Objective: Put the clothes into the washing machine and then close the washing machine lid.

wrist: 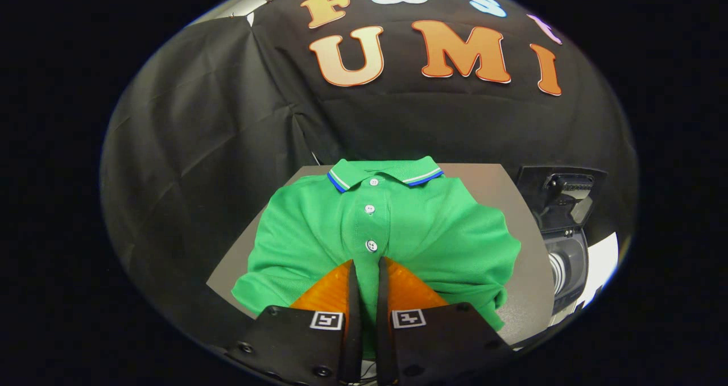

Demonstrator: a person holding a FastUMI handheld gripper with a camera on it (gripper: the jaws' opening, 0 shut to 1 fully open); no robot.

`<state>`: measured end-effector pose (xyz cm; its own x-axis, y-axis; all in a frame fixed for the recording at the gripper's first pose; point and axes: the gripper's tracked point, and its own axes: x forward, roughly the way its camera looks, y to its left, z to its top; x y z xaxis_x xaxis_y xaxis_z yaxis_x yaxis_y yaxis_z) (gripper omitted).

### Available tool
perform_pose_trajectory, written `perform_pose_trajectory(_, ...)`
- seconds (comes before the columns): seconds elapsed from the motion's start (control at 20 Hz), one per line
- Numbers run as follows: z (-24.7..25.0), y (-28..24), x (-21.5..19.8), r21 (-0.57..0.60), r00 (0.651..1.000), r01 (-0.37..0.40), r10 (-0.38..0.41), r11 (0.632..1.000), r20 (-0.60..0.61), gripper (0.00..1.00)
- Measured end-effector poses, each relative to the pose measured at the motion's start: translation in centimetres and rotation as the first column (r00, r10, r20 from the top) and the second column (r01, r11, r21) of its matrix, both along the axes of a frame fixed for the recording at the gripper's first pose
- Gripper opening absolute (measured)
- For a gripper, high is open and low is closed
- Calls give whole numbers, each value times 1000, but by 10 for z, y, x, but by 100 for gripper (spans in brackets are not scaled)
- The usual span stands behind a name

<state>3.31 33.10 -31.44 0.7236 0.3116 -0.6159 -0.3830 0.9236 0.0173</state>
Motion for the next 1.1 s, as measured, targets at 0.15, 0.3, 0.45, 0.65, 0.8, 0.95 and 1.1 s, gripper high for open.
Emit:
perform_pose_trajectory(0.15,12,-4,1,-1,1000,-5,5,1000,-13,10)
perform_pose_trajectory(0.3,52,-11,6,46,999,-37,36,998,34,8)
perform_pose_trajectory(0.45,101,-38,18,103,994,-54,44,993,101,8)
perform_pose_trajectory(0.65,160,-98,33,147,984,-44,17,988,176,8)
perform_pose_trajectory(0.8,191,-151,42,159,973,-17,-20,987,231,8)
perform_pose_trajectory(0.95,207,-203,50,170,965,17,-60,985,256,8)
perform_pose_trajectory(1.1,208,-252,58,165,957,67,-110,984,269,8)
